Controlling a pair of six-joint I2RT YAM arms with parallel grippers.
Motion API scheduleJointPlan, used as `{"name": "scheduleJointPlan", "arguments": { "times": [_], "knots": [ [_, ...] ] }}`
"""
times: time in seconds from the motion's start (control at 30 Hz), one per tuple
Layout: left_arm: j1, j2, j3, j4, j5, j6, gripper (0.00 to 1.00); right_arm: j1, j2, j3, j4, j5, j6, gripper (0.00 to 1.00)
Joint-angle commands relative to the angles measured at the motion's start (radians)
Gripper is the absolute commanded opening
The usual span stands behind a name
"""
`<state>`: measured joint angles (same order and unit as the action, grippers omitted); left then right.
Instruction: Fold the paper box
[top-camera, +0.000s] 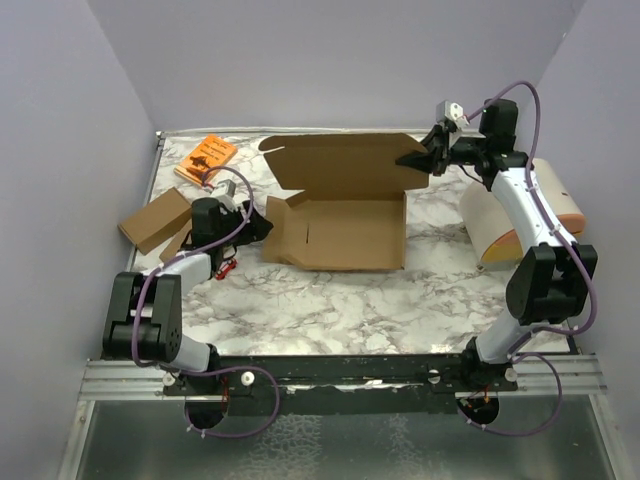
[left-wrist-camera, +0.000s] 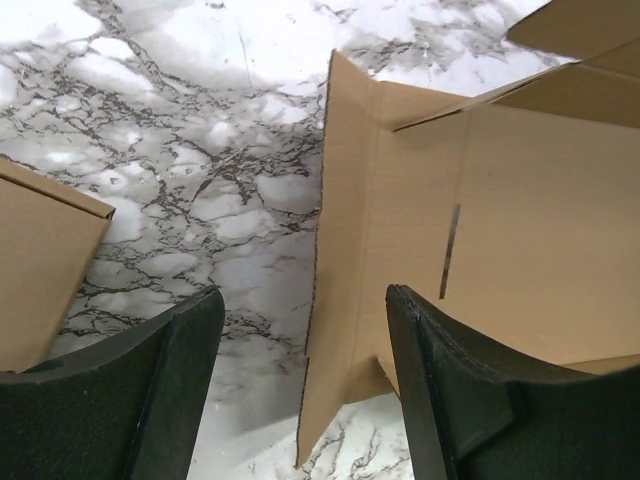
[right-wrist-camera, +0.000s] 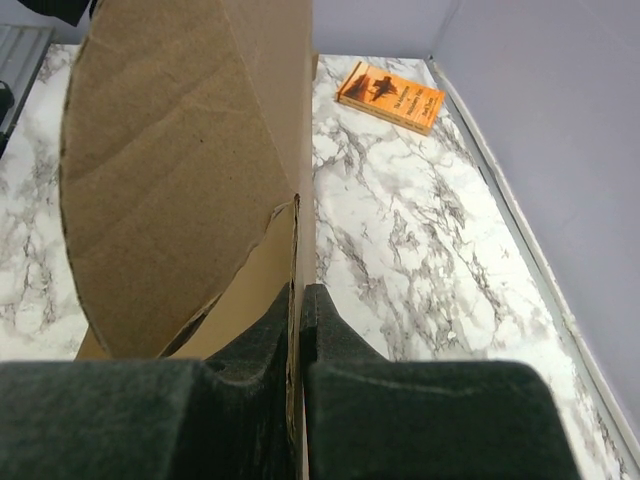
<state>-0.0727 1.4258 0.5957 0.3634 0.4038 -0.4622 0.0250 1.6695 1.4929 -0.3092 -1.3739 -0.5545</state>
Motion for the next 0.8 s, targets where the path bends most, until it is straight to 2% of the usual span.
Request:
{"name": "scheduleJointPlan", "arguments": {
  "times": [0.0, 0.1, 0.3, 0.4, 0.47, 0.77],
  "knots": [
    [-0.014, 0.043, 0.023, 0.071, -0.045, -0.008, 0.67, 0.000, -0.034, -0.003, 0.033, -0.002, 0.008, 0.01],
    [-0.016, 0.057, 0.023, 0.107, -0.013, -0.016, 0.56, 0.000, -0.034, -0.006, 0.036, -0.002, 0.010, 0.01],
    [-0.018, 0.085, 0.033, 0.159, 0.075, -0.043, 0.16, 0.000, -0.032, -0.012, 0.048, -0.004, 0.021, 0.01],
    [-0.023, 0.069, 0.029, 0.186, 0.087, -0.041, 0.04, 0.000, -0.034, -0.016, 0.050, -0.001, 0.024, 0.01],
    [-0.030, 0.046, 0.026, 0.198, 0.085, -0.023, 0.00, 0.000, -0.035, -0.022, 0.056, 0.001, 0.027, 0.01],
    [-0.088, -0.015, 0.036, 0.190, 0.088, 0.053, 0.00, 0.000, -0.040, -0.052, 0.103, 0.026, 0.066, 0.01]
  ]
}}
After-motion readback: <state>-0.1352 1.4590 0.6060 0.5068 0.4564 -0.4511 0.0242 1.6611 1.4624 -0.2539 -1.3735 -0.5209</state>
